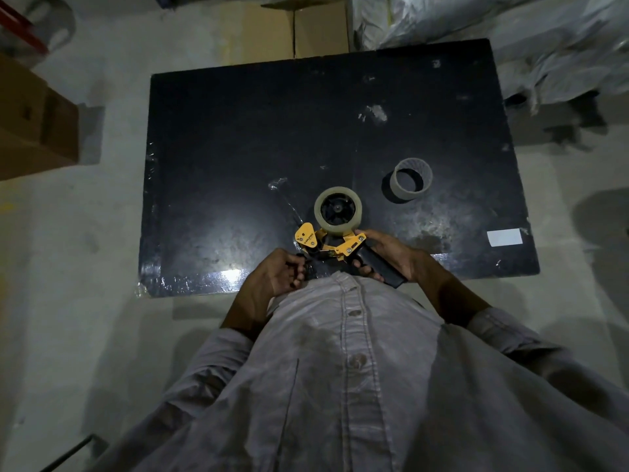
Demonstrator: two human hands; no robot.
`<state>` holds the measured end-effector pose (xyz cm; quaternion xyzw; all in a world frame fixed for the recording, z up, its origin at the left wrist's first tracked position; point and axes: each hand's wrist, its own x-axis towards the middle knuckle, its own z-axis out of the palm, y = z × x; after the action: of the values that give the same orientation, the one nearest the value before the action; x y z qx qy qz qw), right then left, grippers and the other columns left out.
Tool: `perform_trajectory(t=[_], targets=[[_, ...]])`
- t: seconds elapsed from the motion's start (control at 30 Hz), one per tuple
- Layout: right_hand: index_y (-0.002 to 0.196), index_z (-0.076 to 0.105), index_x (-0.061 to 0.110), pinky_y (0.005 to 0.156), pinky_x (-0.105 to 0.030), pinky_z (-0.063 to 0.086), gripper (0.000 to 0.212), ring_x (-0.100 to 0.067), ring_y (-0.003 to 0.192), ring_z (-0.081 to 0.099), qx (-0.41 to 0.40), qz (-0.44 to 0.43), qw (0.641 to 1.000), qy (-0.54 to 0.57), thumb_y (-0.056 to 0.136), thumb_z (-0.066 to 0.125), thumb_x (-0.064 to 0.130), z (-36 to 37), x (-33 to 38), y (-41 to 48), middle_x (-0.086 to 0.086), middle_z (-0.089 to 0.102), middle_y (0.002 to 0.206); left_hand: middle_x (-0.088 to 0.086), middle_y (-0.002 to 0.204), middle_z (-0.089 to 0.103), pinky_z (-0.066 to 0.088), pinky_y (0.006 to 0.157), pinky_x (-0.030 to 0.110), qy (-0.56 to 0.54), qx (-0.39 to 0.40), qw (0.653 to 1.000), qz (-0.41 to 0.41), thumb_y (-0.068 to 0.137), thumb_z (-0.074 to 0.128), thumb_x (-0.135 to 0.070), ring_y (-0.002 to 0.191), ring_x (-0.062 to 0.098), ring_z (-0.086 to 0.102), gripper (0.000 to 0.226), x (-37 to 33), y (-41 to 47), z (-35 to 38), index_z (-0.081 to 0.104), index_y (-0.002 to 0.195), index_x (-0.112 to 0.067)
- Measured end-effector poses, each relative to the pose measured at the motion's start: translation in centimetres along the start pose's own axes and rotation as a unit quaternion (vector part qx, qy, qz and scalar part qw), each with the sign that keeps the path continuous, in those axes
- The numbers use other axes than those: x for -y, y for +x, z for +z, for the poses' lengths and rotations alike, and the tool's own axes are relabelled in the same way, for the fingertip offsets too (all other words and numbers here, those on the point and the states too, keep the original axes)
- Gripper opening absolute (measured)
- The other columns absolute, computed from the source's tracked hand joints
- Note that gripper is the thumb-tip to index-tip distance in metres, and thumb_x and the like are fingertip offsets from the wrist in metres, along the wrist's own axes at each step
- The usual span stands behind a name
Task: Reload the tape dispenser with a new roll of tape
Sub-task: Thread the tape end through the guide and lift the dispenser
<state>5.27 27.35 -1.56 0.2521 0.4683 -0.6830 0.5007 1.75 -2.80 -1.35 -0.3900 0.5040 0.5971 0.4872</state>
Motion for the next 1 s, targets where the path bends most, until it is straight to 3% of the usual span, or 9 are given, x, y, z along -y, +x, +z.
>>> perform_trajectory(t=[0.17,0.37,0.5,0.53,0.63,0.73,0.9,1.0], targets=[[0.092,0.065,0.009,0.040,-0.024,0.037,0.076,-0.016,0.046,0.046,0.026,0.025,0.999,0.016,0.096,0.055,0.084,-0.4,0.2,-1.1,-0.003,0.050,0.068,0.001,0.064,0.042,0.031,0.045,0.024,-0.110,0.042,0.993,-0.009,0.106,0.042,-0.006,0.051,0.014,0.037,0.027,0.6,-0.4,1.4,0.050,0.082,-0.013],[0.108,0.061,0.007,0.040,-0.026,0.041,0.079,-0.015,0.049,0.047,0.011,0.003,1.000,-0.024,0.096,0.058,0.085,-0.1,-0.1,-1.6,-0.008,0.047,0.080,0.003,0.067,0.040,0.036,0.041,0.023,-0.122,-0.018,0.992,-0.010,0.104,0.042,0.001,0.056,0.014,0.033,0.022,1.3,0.3,1.0,0.053,0.088,-0.008],[0.087,0.063,0.009,0.042,-0.023,0.032,0.075,-0.015,0.043,0.041,-0.002,0.023,1.000,-0.011,0.096,0.052,0.083,-0.3,0.5,-3.0,-0.004,0.044,0.066,0.013,0.068,0.049,0.047,0.052,0.031,-0.167,-0.008,0.984,0.065,0.082,0.058,0.018,0.059,0.019,0.052,0.025,2.1,-0.3,-3.1,0.055,0.075,-0.005],[0.085,0.064,0.009,0.043,-0.022,0.030,0.074,-0.015,0.042,0.040,-0.007,0.026,1.000,0.005,0.095,0.054,0.082,-0.8,0.5,-3.3,-0.003,0.044,0.064,0.012,0.065,0.047,0.043,0.056,0.031,-0.187,-0.009,0.980,0.071,0.076,0.056,0.018,0.055,0.021,0.049,0.025,1.8,-0.4,-4.3,0.053,0.068,-0.006],[0.083,0.063,0.008,0.042,-0.021,0.028,0.074,-0.015,0.039,0.039,-0.018,0.025,0.999,0.028,0.092,0.055,0.081,-1.8,0.7,-3.7,-0.003,0.045,0.060,0.006,0.062,0.039,0.030,0.061,0.029,-0.231,-0.032,0.971,0.051,0.089,0.043,0.004,0.057,0.018,0.034,0.029,-0.3,-0.3,-5.9,0.045,0.066,-0.013],[0.084,0.063,0.007,0.043,-0.022,0.027,0.077,-0.015,0.039,0.038,-0.022,0.014,0.999,0.035,0.091,0.055,0.083,-1.8,0.9,-4.1,-0.003,0.045,0.059,0.003,0.065,0.041,0.029,0.050,0.029,-0.184,-0.023,0.980,0.070,0.098,0.046,-0.005,0.053,0.018,0.034,0.030,-2.6,-0.1,-6.8,0.047,0.069,-0.013],[0.083,0.064,0.008,0.043,-0.023,0.030,0.080,-0.017,0.040,0.040,-0.040,-0.027,0.998,0.037,0.094,0.051,0.086,-0.9,1.6,-6.2,-0.005,0.046,0.061,0.001,0.070,0.042,0.032,0.051,0.028,0.001,0.010,0.991,0.135,0.099,0.054,-0.008,0.057,0.016,0.040,0.027,-7.0,-1.4,-7.3,0.057,0.074,-0.015],[0.088,0.065,0.005,0.043,-0.027,0.031,0.081,-0.022,0.042,0.040,-0.071,-0.102,0.992,0.002,0.098,0.051,0.084,0.4,1.0,-7.4,-0.010,0.045,0.065,0.003,0.070,0.053,0.044,0.056,0.028,0.215,-0.034,0.944,0.248,0.108,0.063,-0.011,0.062,0.018,0.050,0.028,-10.1,-2.5,-6.3,0.062,0.080,-0.015]])
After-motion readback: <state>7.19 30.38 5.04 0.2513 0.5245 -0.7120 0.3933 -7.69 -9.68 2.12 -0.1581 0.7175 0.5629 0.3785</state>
